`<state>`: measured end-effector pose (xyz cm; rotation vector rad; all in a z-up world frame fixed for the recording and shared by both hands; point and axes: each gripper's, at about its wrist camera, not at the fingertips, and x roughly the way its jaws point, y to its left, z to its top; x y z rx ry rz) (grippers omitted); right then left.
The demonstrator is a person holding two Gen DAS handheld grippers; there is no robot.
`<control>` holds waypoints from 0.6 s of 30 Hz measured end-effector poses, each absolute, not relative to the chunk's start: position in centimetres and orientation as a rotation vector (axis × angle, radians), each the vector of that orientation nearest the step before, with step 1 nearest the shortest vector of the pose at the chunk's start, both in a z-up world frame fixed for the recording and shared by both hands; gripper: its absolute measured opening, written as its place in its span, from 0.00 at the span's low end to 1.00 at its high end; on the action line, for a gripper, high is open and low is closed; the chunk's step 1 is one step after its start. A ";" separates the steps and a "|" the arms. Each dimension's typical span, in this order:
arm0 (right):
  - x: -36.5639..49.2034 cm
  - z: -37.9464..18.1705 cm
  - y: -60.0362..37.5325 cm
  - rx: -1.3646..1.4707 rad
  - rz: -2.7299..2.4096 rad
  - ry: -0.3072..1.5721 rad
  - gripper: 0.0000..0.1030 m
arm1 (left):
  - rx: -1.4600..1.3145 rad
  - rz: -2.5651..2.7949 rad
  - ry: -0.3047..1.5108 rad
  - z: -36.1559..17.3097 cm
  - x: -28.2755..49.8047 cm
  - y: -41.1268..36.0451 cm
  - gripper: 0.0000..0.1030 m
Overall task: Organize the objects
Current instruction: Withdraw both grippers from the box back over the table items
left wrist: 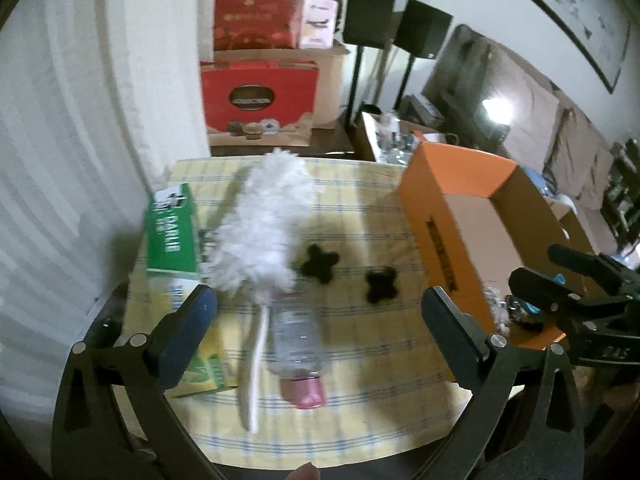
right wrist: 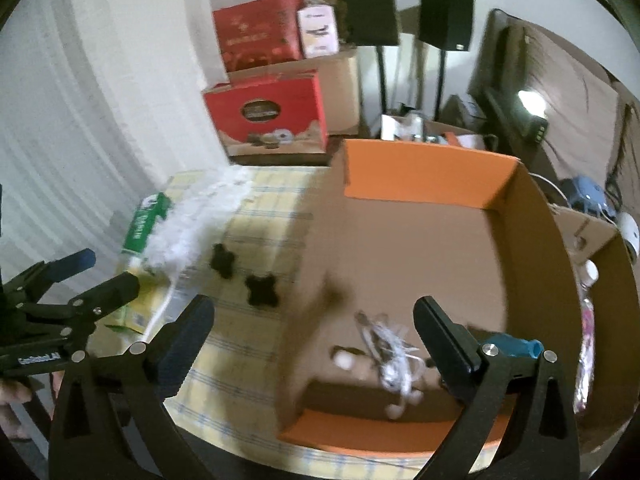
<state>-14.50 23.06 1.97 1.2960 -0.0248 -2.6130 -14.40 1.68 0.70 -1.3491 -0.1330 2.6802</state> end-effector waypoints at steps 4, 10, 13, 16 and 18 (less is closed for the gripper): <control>-15.2 2.0 20.6 1.278 -2.586 0.013 0.98 | -1.344 2.709 -0.128 0.5 -14.2 0.0 0.99; -16.7 1.1 17.8 1.277 -2.538 -0.013 0.98 | -1.357 2.739 -0.134 -0.1 -14.5 -2.3 0.99; -17.4 0.6 16.8 1.282 -2.523 -0.020 0.98 | -1.371 2.748 -0.164 -0.6 -14.7 -3.8 0.99; -18.0 -0.1 15.9 1.289 -2.522 -0.004 0.98 | -1.380 2.760 -0.185 -1.1 -14.7 -5.1 0.99; -18.7 -0.7 15.3 1.302 -2.518 -0.002 0.96 | -1.382 2.776 -0.188 -1.3 -14.7 -5.8 0.99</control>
